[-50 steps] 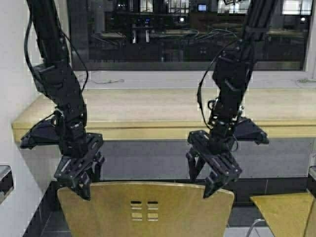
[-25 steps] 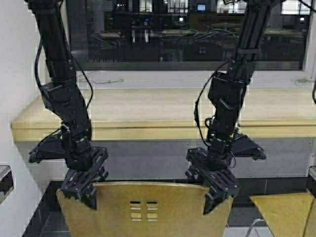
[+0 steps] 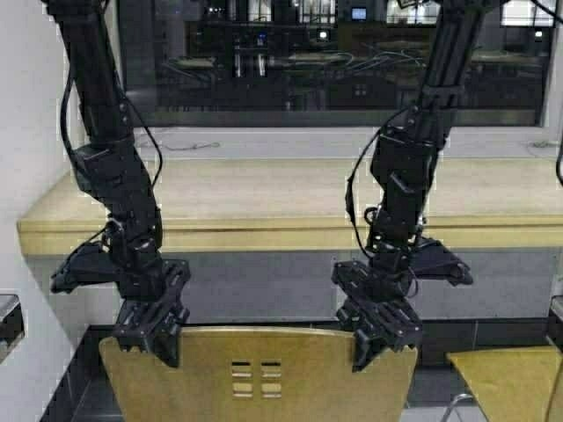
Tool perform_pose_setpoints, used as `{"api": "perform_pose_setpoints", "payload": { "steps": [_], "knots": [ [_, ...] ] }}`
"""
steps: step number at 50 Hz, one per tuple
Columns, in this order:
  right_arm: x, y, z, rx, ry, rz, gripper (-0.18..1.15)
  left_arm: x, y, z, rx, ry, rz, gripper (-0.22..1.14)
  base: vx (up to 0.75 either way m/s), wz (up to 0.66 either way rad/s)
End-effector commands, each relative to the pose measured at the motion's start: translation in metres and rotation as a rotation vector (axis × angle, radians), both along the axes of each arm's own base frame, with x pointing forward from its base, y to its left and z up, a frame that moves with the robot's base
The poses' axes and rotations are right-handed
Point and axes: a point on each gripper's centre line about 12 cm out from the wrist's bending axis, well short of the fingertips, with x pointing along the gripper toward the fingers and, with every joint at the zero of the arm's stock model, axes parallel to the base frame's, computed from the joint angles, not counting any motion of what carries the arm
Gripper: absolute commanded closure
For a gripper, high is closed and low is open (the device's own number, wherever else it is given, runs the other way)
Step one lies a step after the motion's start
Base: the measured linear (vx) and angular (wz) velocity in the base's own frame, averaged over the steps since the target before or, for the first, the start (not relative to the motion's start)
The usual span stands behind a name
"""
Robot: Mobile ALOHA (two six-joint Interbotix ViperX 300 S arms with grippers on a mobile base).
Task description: Push the chairs under the table
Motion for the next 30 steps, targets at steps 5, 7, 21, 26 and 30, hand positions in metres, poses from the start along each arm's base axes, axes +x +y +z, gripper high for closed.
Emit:
{"api": "perform_pose_setpoints", "payload": {
  "steps": [5, 7, 21, 26, 30],
  "knots": [
    [0.008, 0.006, 0.005, -0.003, -0.037, 0.064, 0.94, 0.015, -0.009, 0.014, -0.013, -0.055, -0.041, 0.88, 0.11, 0.03],
    [0.008, 0.006, 0.004, -0.005, -0.037, 0.070, 0.94, 0.016, -0.010, 0.016, -0.017, -0.059, -0.040, 0.88, 0.14, 0.04],
    [0.007, 0.007, -0.002, -0.012, -0.028, 0.127, 0.94, 0.020, -0.011, 0.019, -0.020, -0.071, -0.043, 0.88, 0.17, 0.03],
    [0.008, 0.008, -0.002, -0.012, -0.030, 0.130, 0.94, 0.023, -0.013, 0.015, -0.023, -0.071, -0.045, 0.88, 0.19, -0.03],
    [0.008, 0.008, -0.003, -0.012, -0.030, 0.130, 0.94, 0.020, -0.014, 0.015, -0.034, -0.056, -0.054, 0.88, 0.21, -0.03]
  ]
}}
